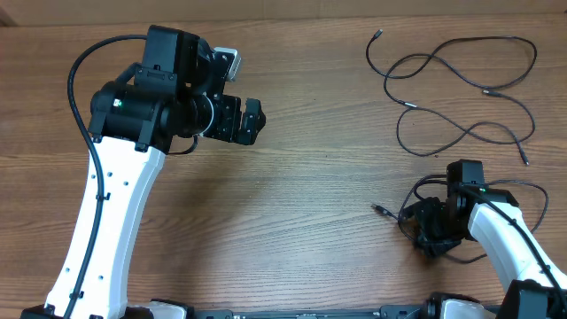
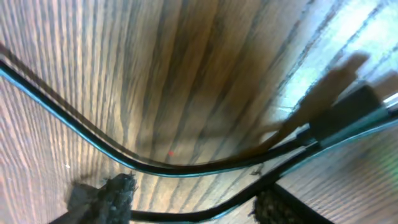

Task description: Untangle cables

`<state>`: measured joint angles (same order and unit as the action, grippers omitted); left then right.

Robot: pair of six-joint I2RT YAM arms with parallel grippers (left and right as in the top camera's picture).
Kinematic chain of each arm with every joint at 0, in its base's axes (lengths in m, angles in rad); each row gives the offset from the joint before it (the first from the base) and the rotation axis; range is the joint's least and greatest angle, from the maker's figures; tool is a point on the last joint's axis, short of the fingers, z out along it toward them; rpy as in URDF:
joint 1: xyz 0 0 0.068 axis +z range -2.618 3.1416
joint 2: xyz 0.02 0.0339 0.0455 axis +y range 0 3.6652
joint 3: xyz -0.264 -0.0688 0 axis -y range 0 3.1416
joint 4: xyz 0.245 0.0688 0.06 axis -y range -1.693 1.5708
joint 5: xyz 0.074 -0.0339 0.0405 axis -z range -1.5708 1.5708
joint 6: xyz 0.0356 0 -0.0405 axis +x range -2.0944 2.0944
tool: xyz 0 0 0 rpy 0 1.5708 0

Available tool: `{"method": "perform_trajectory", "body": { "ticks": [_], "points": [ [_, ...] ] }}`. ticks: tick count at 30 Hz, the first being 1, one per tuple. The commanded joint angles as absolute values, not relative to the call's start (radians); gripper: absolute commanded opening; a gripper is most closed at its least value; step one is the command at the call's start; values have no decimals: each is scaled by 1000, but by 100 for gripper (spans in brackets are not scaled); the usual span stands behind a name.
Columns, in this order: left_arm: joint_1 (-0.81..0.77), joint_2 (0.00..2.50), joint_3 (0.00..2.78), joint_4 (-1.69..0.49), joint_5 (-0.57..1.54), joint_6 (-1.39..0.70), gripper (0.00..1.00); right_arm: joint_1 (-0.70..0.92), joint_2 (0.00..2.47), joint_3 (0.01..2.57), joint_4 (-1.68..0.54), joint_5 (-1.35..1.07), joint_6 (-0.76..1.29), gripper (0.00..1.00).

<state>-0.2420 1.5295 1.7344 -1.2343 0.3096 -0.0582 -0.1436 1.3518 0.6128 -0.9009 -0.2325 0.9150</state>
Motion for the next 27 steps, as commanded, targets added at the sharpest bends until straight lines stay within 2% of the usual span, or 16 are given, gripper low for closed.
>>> {"method": "perform_trajectory", "body": {
  "ticks": [1, 12, 27],
  "points": [
    [-242, 1517, 1734, -1234, 307, -75, 100, -145, 1351, 606, -891, -241, 918, 58],
    [-242, 1517, 1734, -1234, 307, -75, 99, -145, 1351, 606, -838, -247, 917, 33],
    [-242, 1517, 1734, -1234, 307, -75, 99, -145, 1351, 606, -736, -381, 918, 33]
  ]
}}
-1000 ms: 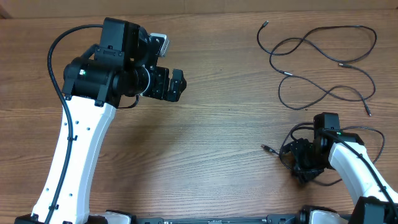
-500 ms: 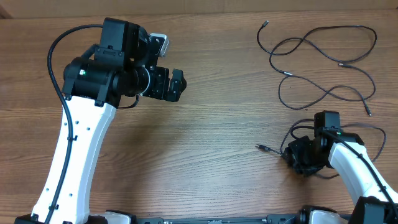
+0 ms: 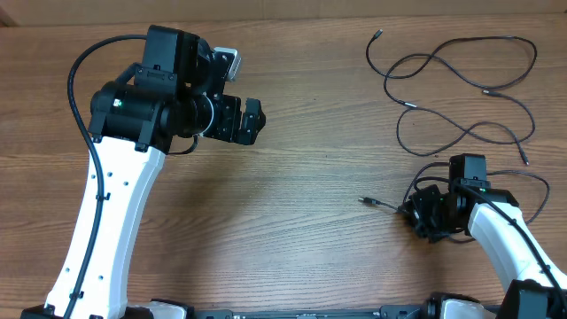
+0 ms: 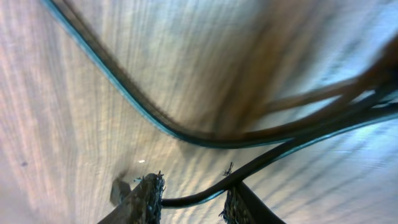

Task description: Untangle cables

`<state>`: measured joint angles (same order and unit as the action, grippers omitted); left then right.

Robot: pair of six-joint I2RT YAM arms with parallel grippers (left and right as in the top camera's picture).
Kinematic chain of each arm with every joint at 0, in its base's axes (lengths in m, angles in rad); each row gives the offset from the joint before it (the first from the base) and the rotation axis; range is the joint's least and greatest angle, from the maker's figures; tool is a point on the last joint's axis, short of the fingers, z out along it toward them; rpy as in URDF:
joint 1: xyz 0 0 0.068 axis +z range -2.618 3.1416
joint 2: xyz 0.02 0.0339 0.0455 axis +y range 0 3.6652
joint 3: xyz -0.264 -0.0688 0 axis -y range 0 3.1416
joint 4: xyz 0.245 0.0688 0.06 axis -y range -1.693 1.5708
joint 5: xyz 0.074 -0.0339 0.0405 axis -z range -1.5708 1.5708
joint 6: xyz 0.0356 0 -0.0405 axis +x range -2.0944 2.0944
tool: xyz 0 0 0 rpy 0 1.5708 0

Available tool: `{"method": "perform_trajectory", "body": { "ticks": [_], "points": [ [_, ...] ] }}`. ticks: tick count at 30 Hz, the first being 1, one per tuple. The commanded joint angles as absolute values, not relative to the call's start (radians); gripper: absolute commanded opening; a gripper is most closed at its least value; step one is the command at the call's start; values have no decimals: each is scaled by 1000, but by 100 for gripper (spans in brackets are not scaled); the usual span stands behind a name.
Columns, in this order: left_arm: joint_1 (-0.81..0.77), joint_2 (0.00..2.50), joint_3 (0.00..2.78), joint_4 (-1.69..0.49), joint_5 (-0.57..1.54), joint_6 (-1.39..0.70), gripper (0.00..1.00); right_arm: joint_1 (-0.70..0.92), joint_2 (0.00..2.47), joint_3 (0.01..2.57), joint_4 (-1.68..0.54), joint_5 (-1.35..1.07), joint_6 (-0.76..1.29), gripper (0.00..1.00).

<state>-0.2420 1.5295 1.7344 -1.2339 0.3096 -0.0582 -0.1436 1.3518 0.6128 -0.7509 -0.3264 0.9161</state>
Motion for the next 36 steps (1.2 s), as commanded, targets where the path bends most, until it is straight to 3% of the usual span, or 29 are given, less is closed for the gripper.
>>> {"method": "perform_trajectory", "body": {
  "ticks": [1, 14, 18, 24, 29, 33, 36],
  "points": [
    [-242, 1517, 1734, -1234, 307, -75, 99, -145, 1351, 606, -734, -385, 919, 34],
    [-242, 1517, 1734, -1235, 307, -76, 100, -145, 1351, 674, -749, -384, 892, 41],
    [-242, 1517, 1734, -1237, 307, -76, 100, -145, 1351, 753, -810, -383, 832, 53],
    [-242, 1517, 1734, -1237, 307, -76, 100, -146, 1351, 814, -842, -378, 673, 63],
    [-242, 1517, 1734, -1243, 307, -75, 100, -172, 1351, 913, -908, -259, 656, 69],
    [-242, 1517, 1734, -1256, 307, -75, 99, -236, 1351, 1038, -945, -136, 643, 80],
    [-242, 1517, 1734, -1257, 307, -75, 99, -291, 1351, 1099, -933, -10, 619, 79]
  ]
}}
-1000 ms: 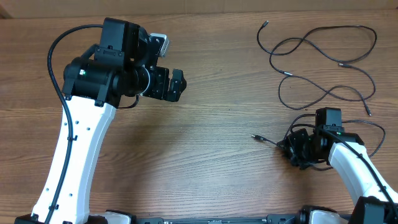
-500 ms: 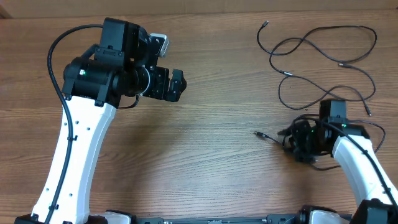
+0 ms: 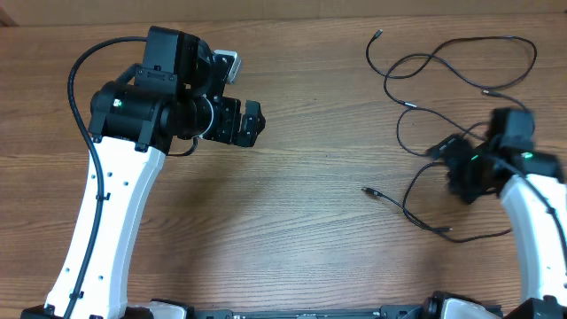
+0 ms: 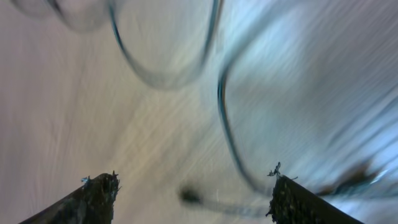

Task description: Untangle cables

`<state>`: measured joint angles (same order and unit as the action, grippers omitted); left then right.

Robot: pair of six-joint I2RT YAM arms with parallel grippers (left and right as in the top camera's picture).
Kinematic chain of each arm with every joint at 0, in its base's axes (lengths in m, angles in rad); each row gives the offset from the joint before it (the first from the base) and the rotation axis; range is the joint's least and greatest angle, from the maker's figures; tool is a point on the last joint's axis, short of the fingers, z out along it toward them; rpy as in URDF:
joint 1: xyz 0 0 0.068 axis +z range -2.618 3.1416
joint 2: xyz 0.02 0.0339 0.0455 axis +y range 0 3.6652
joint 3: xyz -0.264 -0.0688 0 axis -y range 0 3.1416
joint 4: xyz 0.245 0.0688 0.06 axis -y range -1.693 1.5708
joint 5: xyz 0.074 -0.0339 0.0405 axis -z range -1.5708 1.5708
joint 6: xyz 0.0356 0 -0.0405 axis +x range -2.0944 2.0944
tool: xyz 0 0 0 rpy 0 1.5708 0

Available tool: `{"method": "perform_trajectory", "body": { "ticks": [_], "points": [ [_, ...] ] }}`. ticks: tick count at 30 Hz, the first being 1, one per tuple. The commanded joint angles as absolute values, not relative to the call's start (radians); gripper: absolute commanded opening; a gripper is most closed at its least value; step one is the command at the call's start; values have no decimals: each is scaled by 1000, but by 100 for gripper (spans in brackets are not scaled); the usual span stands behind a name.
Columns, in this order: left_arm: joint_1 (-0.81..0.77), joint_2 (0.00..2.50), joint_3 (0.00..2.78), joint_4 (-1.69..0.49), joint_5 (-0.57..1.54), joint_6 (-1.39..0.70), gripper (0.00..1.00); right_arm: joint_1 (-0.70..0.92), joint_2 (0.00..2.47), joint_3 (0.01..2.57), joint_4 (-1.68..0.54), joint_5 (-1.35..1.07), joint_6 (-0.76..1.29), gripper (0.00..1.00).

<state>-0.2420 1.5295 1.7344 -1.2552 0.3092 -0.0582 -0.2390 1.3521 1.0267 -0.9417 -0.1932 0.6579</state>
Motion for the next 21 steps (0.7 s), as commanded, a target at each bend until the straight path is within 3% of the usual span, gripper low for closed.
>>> {"method": "perform_trajectory", "body": {
  "ticks": [1, 4, 8, 15, 21],
  "points": [
    [-242, 1517, 1734, -1258, 307, -75, 100, -311, 1351, 1107, -925, 36, 619, 77],
    [-242, 1517, 1734, -1259, 307, -75, 99, -373, 1359, 1108, -909, 101, 619, 75],
    [-242, 1517, 1734, -1258, 307, -75, 100, -462, 1419, 1128, -906, 4, 550, 76],
    [-242, 1517, 1734, -1256, 307, -76, 99, -552, 1615, 1308, -1049, -80, 462, 91],
    [-242, 1517, 1734, -1260, 307, -75, 100, -558, 1745, 1320, -1042, -34, 500, 93]
  ]
}}
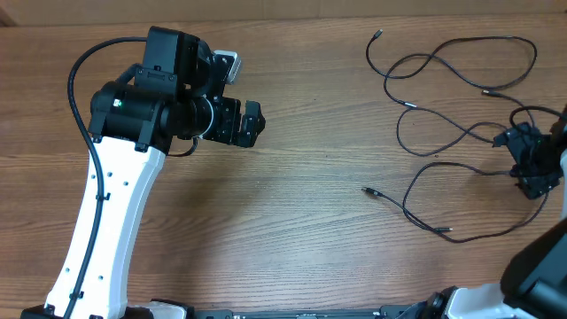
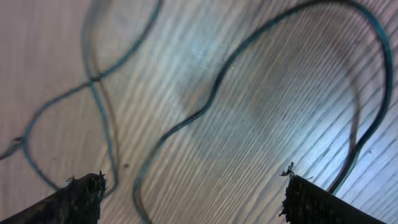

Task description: Untangle cables

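Two thin dark cables lie looped over each other at the back right of the wooden table (image 1: 319,221), one end plug (image 1: 376,35) pointing away. A third cable (image 1: 383,197) lies apart in front of them, spread in an open curve. My right gripper (image 1: 530,165) hovers at the table's far right edge, open and holding nothing. In the right wrist view its fingertips (image 2: 84,193) stand wide apart above a curving cable (image 2: 211,99). My left gripper (image 1: 253,122) hangs raised over the left half, far from every cable; its jaws cannot be made out.
The left arm's white link (image 1: 97,230) runs along the left side of the table. The right arm's own black lead (image 1: 523,113) loops just behind the right gripper, close to the tangled cables.
My right gripper has moved right, from beside the front cable's upper loop to the table's far right edge. It stays open. The cables and left arm have not moved.
My right gripper was low at the front right on a bunched cable. Then it was shut on that cable, its plug a little further left. Later it stood open and further back, the cable lying spread out. Now it is at the right edge.
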`<state>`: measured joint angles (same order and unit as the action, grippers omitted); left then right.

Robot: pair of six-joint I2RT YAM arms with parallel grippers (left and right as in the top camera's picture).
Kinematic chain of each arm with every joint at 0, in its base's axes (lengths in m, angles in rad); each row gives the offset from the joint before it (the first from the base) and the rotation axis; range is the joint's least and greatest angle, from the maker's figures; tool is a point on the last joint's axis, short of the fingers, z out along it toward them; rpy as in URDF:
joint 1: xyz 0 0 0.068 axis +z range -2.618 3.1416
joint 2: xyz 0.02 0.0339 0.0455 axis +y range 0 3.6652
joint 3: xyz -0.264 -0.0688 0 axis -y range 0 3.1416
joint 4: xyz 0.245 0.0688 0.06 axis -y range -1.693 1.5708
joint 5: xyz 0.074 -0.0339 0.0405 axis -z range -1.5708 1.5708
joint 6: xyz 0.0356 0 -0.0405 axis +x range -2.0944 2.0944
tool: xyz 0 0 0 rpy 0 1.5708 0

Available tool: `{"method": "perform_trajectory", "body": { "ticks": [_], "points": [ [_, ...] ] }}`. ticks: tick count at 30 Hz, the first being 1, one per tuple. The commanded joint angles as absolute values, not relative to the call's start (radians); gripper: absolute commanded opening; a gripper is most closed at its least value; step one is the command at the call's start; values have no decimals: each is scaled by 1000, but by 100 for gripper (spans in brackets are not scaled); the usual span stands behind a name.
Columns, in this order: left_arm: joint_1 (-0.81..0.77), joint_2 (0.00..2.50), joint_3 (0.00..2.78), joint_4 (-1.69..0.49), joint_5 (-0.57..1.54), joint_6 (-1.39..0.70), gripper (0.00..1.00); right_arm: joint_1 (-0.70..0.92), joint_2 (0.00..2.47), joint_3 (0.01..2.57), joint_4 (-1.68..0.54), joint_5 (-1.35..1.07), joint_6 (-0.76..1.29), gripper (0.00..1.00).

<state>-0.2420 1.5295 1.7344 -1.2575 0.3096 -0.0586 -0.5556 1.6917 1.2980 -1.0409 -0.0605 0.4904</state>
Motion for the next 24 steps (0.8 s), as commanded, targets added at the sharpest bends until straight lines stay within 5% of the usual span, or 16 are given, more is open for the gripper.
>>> {"method": "perform_trajectory", "body": {
  "ticks": [1, 5, 12, 24],
  "points": [
    [-242, 1517, 1734, -1262, 307, -76, 100, -558, 1767, 1319, -1036, -35, 500, 93],
    [-242, 1517, 1734, -1260, 307, -76, 100, -558, 1848, 1319, -1006, -36, 501, 85],
    [-242, 1517, 1734, -1260, 307, -76, 100, -558, 1871, 1319, -918, 1, 501, 56],
    [-242, 1517, 1734, -1255, 307, -76, 99, -558, 1904, 1303, -854, 134, 501, 53]
  ]
}}
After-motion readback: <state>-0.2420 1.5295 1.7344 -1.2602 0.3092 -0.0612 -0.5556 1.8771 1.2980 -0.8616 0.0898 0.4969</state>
